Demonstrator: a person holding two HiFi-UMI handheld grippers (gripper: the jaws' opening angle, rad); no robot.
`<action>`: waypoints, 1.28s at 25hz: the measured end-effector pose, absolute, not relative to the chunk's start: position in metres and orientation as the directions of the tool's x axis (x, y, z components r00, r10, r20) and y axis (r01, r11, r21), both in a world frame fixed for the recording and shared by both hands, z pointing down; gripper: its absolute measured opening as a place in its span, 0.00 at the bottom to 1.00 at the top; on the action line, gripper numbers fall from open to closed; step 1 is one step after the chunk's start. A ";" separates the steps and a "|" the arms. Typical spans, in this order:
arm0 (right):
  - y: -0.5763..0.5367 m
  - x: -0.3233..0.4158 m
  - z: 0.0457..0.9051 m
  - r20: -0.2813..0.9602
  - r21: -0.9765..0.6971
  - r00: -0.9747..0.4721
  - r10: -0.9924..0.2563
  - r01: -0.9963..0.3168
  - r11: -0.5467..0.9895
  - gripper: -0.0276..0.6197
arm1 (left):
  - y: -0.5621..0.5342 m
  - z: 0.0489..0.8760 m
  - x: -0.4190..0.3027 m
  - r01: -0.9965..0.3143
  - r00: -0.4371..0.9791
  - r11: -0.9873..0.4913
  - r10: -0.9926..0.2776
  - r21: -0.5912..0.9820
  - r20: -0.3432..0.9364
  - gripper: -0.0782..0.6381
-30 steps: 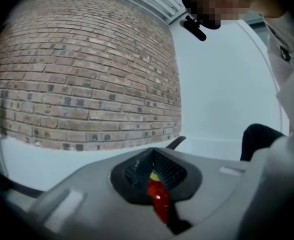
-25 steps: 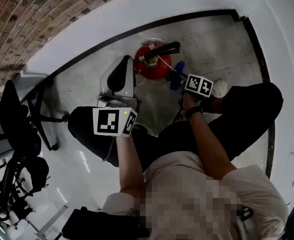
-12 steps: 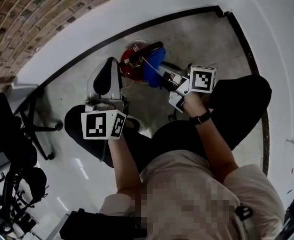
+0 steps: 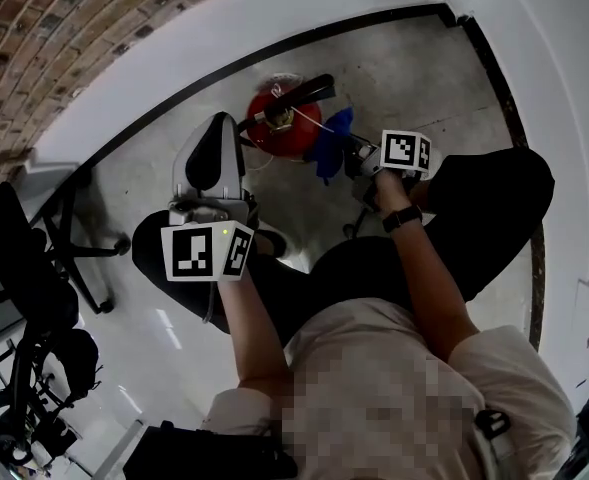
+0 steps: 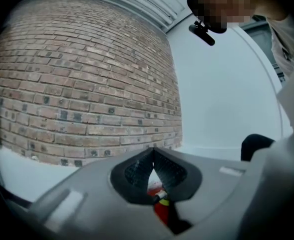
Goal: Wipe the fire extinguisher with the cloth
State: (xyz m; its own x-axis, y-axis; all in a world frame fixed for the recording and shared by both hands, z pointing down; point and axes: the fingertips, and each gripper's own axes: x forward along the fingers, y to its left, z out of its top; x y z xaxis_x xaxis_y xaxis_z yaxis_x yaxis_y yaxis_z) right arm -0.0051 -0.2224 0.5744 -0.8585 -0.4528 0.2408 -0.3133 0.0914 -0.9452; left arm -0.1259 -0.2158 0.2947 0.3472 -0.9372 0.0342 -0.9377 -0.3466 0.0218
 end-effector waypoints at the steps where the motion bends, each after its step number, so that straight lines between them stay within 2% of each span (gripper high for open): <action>1: -0.218 -0.009 0.602 0.282 -0.946 -0.852 -0.440 -0.325 0.022 0.13 | -0.217 0.297 -0.126 -0.939 0.345 -0.344 -0.938 0.026 0.040 0.11; 4: -0.207 -0.007 0.684 0.388 -0.922 -0.820 -0.421 -0.348 -0.170 0.13 | -0.222 0.304 -0.127 -0.937 0.350 -0.349 -0.935 0.031 0.062 0.11; 10: -0.194 -0.006 0.807 0.622 -0.781 -0.702 -0.347 -0.522 -0.344 0.12 | -0.232 0.317 -0.138 -0.946 0.325 -0.322 -0.942 0.045 0.090 0.11; 12: -0.185 -0.006 0.834 0.714 -0.698 -0.643 -0.277 -0.626 -0.348 0.12 | -0.234 0.324 -0.141 -0.950 0.313 -0.310 -0.944 0.047 0.107 0.11; 14: -0.177 -0.010 0.854 0.755 -0.653 -0.624 -0.201 -0.691 -0.310 0.12 | -0.235 0.330 -0.144 -0.953 0.302 -0.299 -0.945 0.039 0.124 0.11; 20: -0.175 -0.014 0.862 0.735 -0.673 -0.672 -0.091 -0.707 -0.217 0.14 | -0.236 0.323 -0.156 -0.959 0.283 -0.284 -0.951 0.016 0.120 0.11; 21: -0.180 -0.011 0.852 0.719 -0.692 -0.686 -0.113 -0.690 -0.214 0.14 | -0.236 0.320 -0.157 -0.959 0.284 -0.284 -0.952 0.014 0.113 0.11; 23: -0.203 -0.002 0.802 0.636 -0.772 -0.733 -0.242 -0.605 -0.197 0.14 | -0.237 0.314 -0.154 -0.954 0.299 -0.300 -0.949 0.012 0.098 0.11; 25: -0.232 0.011 0.716 0.479 -0.871 -0.774 -0.414 -0.475 -0.121 0.14 | -0.237 0.310 -0.150 -0.946 0.325 -0.325 -0.942 0.017 0.085 0.11; 27: -0.254 0.020 0.624 0.301 -0.938 -0.802 -0.516 -0.348 -0.006 0.14 | -0.237 0.307 -0.148 -0.939 0.344 -0.343 -0.936 0.024 0.073 0.11; 29: -0.267 0.020 0.549 0.161 -0.970 -0.844 -0.511 -0.231 0.076 0.14 | -0.240 0.302 -0.150 -0.938 0.347 -0.345 -0.936 0.033 0.056 0.11; 32: -0.276 0.016 0.474 -0.015 -0.974 -0.909 -0.416 -0.081 0.211 0.14 | -0.245 0.296 -0.149 -0.939 0.344 -0.342 -0.939 0.048 0.032 0.11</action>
